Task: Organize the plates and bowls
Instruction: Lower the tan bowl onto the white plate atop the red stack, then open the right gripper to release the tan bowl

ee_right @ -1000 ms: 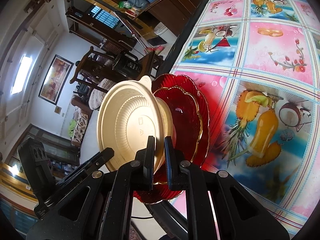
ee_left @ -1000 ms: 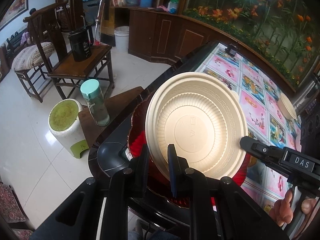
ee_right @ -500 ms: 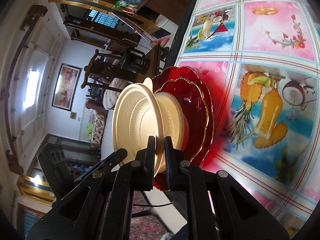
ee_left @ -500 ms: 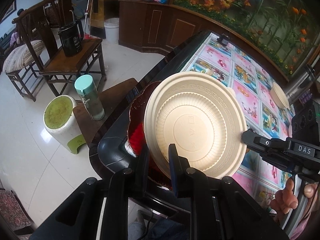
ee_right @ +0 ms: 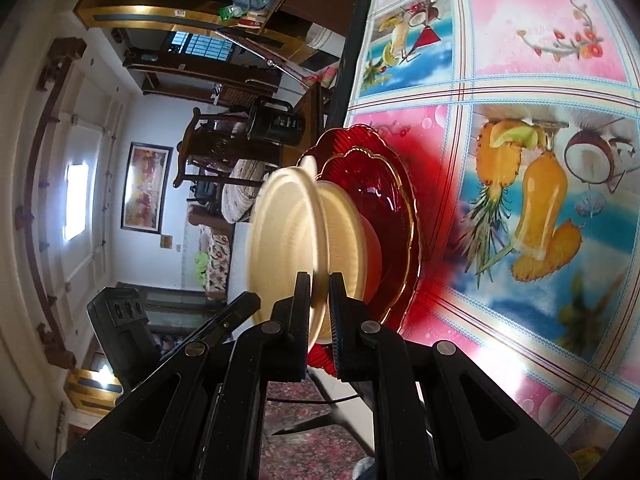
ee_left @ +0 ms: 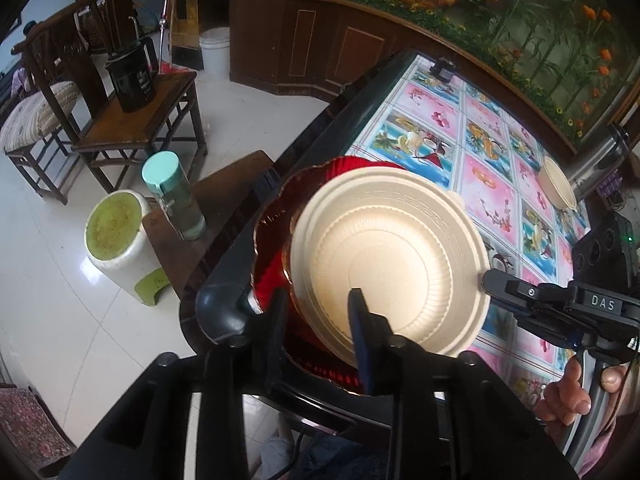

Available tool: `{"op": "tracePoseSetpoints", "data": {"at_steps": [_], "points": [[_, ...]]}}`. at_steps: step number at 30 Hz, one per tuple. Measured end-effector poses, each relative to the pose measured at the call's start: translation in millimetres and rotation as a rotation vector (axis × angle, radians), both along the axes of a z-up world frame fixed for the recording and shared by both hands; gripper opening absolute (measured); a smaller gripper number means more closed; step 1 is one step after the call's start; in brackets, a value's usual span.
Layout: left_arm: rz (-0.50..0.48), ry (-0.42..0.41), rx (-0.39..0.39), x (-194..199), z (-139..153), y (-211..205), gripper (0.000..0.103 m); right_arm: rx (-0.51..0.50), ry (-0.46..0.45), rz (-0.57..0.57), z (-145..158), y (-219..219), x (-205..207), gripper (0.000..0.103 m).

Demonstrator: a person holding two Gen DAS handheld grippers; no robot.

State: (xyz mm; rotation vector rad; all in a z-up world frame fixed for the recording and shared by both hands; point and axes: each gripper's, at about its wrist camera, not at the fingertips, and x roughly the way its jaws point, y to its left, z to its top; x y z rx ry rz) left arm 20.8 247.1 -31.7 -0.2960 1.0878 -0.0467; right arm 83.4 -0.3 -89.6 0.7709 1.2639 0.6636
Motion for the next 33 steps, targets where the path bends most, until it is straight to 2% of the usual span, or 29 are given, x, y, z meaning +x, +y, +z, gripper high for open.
{"op": "tracePoseSetpoints", "data": {"at_steps": [22,24,26,27,33], "points": [[0.006,0.040,-0.034,4.7,-11.9,4.2,0.036,0.040,0.049,-0.012,-11.5,-4.4,6.4,0.010],[0.007,0.041,-0.034,4.9,-12.2,3.5,0.036,0.044,0.051,-0.005,-11.1,-4.8,6.3,0.014],[0.006,0.038,-0.031,4.9,-11.9,3.1,0.036,0.043,0.053,-0.006,-9.8,-5.5,5.7,0.033],[0.005,0.035,-0.029,4.7,-11.9,3.3,0.036,0.039,0.051,-0.010,-8.6,-5.8,5.4,0.037],[0.009,-0.010,0.019,-0.9,-1.9,-0.6,0.036,0.022,0.009,-0.020,4.1,-9.9,3.8,0.039]]}}
